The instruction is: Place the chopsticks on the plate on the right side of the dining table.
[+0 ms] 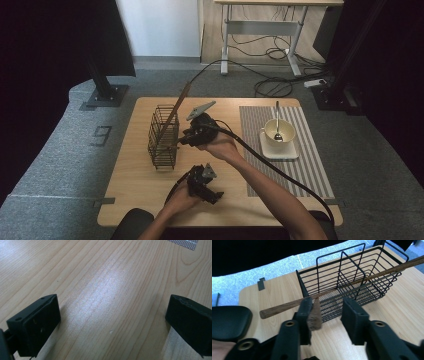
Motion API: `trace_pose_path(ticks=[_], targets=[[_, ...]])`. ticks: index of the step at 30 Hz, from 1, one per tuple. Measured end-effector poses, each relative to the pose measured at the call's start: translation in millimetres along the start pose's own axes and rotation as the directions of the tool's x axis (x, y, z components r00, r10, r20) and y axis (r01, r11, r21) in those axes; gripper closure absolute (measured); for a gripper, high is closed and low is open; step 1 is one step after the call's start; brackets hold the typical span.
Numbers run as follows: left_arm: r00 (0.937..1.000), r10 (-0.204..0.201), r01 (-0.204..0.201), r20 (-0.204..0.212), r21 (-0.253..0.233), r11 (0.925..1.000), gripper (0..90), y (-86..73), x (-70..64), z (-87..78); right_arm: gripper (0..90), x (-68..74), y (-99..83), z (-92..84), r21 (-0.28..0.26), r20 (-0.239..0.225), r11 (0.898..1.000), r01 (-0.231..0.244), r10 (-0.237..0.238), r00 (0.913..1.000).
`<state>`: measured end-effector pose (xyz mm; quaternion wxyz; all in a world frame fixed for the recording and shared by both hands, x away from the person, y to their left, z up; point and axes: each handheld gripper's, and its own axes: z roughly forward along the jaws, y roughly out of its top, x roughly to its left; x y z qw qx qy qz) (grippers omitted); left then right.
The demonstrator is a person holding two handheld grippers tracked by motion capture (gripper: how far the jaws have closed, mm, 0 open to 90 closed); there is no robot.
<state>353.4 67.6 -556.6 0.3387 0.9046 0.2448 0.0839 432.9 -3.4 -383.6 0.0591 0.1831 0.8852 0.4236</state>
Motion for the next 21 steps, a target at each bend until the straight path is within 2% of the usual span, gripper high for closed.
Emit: trace_pose_path(ticks=[3,5,7,14,21], targets=[[1.0000,0.002,-0.002,0.000,0.001,1.0000,0.0,0.0,0.2,-0.1,70.7,0.8,-1.1,2.9,-0.004,0.013,1.000,0.016,-0.015,0.9998],[1.0000,0.001,-0.001,0.000,0.002,1.0000,0.0,0.0,0.1,-0.1,72.3,1.3,-1.0,2.7,-0.004,0.014,1.000,0.018,-0.018,0.9997],[1.0000,0.003,-0.003,0.000,0.002,1.0000,0.0,0.0,0.2,-0.2,79.4,2.9,-0.5,1.9,-0.014,0.019,0.999,0.036,-0.035,0.9992],[1.0000,0.003,-0.003,0.000,0.001,1.0000,0.0,-0.1,0.2,-0.1,82.2,3.1,0.4,2.0,-0.031,-0.013,0.999,0.025,-0.025,0.9996],[1.0000,0.000,0.000,-0.002,-0.002,1.0000,0.0,-0.1,-0.1,0.2,82.4,3.3,4.7,-10.6,-0.037,-0.022,0.999,0.032,-0.033,0.9992]])
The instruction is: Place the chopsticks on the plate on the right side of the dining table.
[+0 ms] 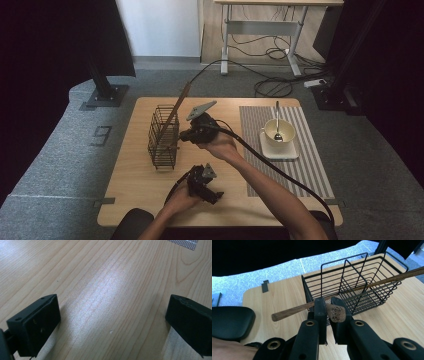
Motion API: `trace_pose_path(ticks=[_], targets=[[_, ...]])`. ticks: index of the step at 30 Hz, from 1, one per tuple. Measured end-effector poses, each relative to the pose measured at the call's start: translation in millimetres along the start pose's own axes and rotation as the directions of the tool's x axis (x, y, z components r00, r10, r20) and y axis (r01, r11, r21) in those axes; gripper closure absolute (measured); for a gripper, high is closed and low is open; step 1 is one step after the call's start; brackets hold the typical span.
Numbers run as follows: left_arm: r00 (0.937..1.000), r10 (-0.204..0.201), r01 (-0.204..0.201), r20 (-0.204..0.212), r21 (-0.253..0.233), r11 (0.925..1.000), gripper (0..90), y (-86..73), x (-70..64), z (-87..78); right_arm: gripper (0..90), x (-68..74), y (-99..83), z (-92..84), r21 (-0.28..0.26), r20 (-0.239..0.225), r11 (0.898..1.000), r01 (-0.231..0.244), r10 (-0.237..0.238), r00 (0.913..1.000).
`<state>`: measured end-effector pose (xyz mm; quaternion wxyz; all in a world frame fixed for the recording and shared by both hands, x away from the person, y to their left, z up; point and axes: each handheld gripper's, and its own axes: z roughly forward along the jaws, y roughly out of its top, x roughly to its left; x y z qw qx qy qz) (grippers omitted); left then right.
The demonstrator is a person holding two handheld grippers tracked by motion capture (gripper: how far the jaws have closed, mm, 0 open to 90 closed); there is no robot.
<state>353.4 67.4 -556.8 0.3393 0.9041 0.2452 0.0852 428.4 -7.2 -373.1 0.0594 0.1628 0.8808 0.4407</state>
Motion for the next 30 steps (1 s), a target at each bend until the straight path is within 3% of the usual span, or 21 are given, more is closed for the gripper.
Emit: trace_pose_path(ticks=[14,30], targets=[[1.0000,-0.002,0.002,-0.001,0.001,1.0000,0.0,-0.1,-0.1,-0.1,82.4,0.0,10.1,-37.8,-0.009,0.000,1.000,0.018,-0.018,0.9998],[1.0000,-0.002,0.002,-0.002,-0.004,1.0000,0.0,0.1,-0.3,0.4,82.4,-4.5,15.6,-74.2,-0.033,0.002,0.999,0.000,0.000,1.0000]])
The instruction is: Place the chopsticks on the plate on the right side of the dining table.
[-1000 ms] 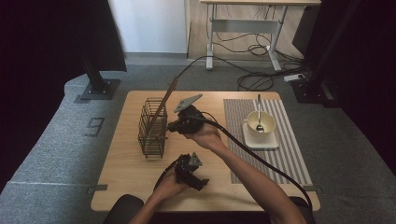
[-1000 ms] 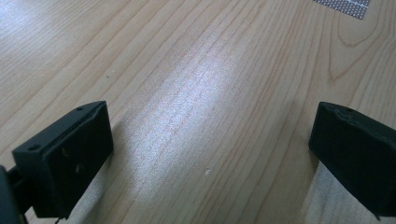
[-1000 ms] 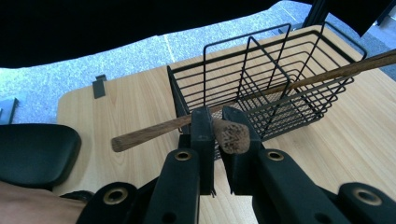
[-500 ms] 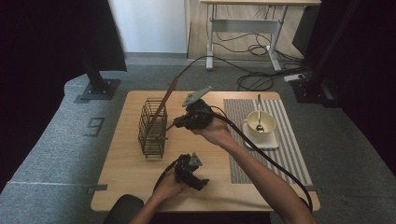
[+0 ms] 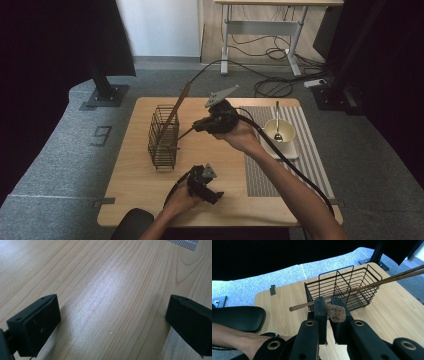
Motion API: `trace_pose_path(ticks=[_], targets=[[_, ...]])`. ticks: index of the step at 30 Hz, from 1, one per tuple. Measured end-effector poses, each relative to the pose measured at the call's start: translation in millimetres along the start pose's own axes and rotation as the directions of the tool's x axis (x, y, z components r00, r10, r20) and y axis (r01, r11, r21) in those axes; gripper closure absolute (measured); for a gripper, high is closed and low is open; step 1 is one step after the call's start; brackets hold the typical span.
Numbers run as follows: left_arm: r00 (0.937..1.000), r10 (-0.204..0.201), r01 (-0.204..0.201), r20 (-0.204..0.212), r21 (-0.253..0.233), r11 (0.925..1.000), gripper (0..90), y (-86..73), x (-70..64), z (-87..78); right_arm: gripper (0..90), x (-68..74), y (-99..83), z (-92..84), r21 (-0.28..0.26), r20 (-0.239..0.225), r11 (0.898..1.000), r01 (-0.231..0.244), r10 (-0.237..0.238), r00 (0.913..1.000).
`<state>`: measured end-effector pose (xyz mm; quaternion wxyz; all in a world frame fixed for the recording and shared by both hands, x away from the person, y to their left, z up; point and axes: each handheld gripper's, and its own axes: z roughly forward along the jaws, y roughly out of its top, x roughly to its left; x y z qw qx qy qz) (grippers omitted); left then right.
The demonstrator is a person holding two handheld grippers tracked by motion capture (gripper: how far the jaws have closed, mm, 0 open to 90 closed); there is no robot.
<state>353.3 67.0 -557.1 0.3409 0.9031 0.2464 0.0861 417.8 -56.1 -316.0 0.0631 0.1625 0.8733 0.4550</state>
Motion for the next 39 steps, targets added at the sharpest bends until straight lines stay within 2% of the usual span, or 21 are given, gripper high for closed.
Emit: trace_pose_path(ticks=[4,11,21,29,34,39], targets=[[1.0000,-0.001,0.001,0.000,0.000,1.0000,0.0,0.0,-0.2,0.0,82.4,-0.6,1.2,-8.8,-0.009,0.006,1.000,0.004,-0.004,1.0000],[0.9999,0.009,-0.009,0.008,0.000,1.0000,0.0,0.3,-0.8,0.2,82.4,-2.7,1.6,-34.4,-0.028,0.030,1.000,-0.001,0.002,0.9996],[0.9998,0.014,-0.014,0.011,0.001,0.9999,0.0,1.1,-2.3,0.8,82.5,-6.8,-3.4,-61.0,-0.031,0.069,1.000,-0.008,0.010,0.9976],[0.9999,0.008,-0.008,0.009,0.011,0.9999,0.8,3.0,-4.8,0.5,82.5,-10.1,-18.7,-84.6,-0.028,0.097,0.999,-0.018,0.020,0.9951],[0.9999,0.015,-0.015,0.004,0.017,0.9997,5.5,4.7,-4.7,-1.8,82.5,-12.9,-32.5,-97.5,-0.023,0.114,0.999,-0.033,0.036,0.9929],[0.9998,0.019,-0.019,-0.003,-0.005,0.9998,10.3,6.4,-3.4,-8.1,82.4,-16.2,-46.1,-108.7,-0.029,0.125,0.998,-0.058,0.062,0.9902]])
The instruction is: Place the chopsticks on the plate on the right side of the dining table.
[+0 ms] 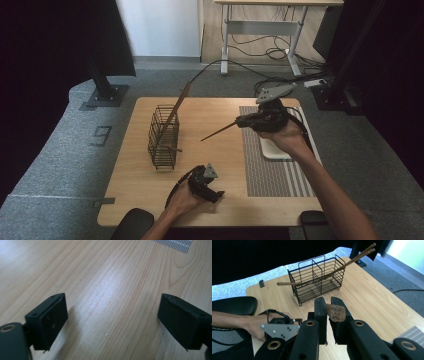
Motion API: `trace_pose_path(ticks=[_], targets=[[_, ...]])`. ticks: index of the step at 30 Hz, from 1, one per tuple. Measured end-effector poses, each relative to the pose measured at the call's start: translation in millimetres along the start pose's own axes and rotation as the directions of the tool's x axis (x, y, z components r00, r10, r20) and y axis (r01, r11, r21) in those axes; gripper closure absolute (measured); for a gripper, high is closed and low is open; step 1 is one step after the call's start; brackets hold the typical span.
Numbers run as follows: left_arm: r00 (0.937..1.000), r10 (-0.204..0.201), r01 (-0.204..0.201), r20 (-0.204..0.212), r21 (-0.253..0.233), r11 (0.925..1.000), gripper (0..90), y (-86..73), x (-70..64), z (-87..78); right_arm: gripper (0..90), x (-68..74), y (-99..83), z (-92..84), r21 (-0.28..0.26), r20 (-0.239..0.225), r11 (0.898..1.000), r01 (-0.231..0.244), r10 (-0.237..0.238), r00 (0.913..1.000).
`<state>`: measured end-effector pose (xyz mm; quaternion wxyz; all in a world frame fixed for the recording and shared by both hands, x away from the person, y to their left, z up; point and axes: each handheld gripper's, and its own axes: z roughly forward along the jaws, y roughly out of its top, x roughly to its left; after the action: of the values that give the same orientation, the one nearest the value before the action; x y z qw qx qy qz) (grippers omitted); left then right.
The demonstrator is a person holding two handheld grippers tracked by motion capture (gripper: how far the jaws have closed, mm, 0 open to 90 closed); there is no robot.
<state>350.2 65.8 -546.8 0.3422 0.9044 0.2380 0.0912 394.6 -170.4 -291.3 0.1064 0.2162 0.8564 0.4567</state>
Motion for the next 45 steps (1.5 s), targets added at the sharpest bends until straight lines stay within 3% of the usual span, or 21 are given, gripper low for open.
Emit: trace_pose_path(ticks=[6,23,27,34,45], targets=[[0.9998,-0.016,0.016,0.012,-0.027,0.9995,14.1,1.7,6.4,-11.9,82.5,-4.2,-14.2,-9.0,0.003,0.005,1.000,-0.019,0.019,0.9998],[1.0000,0.007,-0.007,-0.001,-0.121,0.9926,29.1,3.2,19.5,-42.7,82.5,-4.1,-66.0,-16.1,0.040,-0.010,0.997,-0.070,0.070,0.9975],[0.9999,0.013,-0.011,0.009,-0.133,0.9910,32.9,3.9,19.6,-44.2,82.5,0.6,-79.7,-10.8,0.060,-0.034,0.995,-0.080,0.082,0.9961],[0.9974,0.034,-0.022,0.064,-0.169,0.9854,41.5,4.6,17.7,-43.9,82.5,10.6,-92.7,3.1,0.080,-0.089,0.993,-0.085,0.092,0.9918],[0.9843,0.126,-0.098,0.124,-0.207,0.9734,59.2,6.5,7.2,-40.8,82.5,23.4,-96.8,27.6,0.113,-0.181,0.990,-0.081,0.101,0.9782]])
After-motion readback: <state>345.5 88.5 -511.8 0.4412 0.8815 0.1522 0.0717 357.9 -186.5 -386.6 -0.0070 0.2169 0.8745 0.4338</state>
